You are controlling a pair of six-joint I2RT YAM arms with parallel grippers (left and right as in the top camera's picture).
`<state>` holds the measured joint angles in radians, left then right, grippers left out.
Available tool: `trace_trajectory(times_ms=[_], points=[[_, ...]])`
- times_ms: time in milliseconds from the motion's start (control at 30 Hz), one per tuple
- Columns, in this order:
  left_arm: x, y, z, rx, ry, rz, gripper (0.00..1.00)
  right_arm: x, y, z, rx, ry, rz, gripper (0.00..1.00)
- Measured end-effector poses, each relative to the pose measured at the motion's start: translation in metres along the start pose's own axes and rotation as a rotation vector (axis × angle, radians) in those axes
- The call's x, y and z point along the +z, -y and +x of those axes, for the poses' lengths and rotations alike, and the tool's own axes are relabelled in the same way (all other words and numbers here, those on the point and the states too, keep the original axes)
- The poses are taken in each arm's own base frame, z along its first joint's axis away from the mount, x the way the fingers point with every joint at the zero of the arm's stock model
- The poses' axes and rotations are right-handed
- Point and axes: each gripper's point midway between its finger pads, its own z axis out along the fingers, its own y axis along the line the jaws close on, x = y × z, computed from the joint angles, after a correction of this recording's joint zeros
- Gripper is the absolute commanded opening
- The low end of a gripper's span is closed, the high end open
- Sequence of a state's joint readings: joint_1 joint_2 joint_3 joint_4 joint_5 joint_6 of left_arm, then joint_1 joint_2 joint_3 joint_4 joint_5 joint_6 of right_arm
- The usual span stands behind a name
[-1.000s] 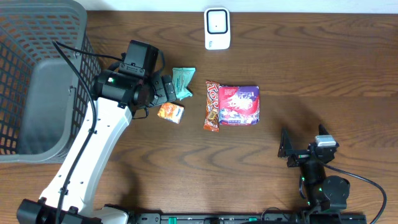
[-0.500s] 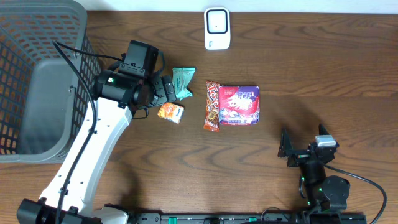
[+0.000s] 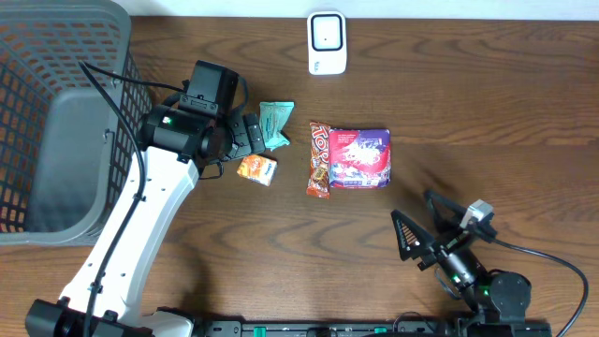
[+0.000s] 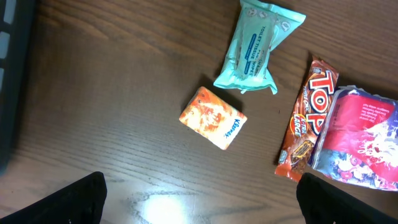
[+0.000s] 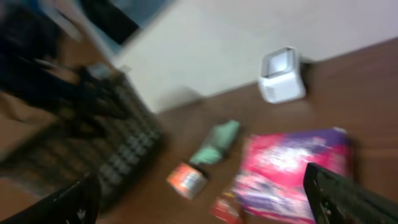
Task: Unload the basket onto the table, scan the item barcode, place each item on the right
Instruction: 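Move the right gripper to the purple-red bag and grasp it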
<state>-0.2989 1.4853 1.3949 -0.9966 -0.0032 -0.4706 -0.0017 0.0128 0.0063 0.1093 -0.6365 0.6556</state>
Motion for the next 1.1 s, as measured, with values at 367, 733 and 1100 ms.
trace_trajectory(times_ms=[367,733,1100], points=[[0.000,0.000,0.000,0.000,0.000,0.000,0.98,-0.001,-0.027,-0.009,0.069,-0.005,-0.110,0.99],[0.000,0.000,0.000,0.000,-0.001,0.000,0.98,0.019,-0.058,-0.077,-0.052,-0.015,-0.084,0.99],[0.000,0.000,0.000,0.000,-0.002,-0.001,0.98,0.078,-0.041,-0.095,0.072,-0.354,-0.018,0.99]])
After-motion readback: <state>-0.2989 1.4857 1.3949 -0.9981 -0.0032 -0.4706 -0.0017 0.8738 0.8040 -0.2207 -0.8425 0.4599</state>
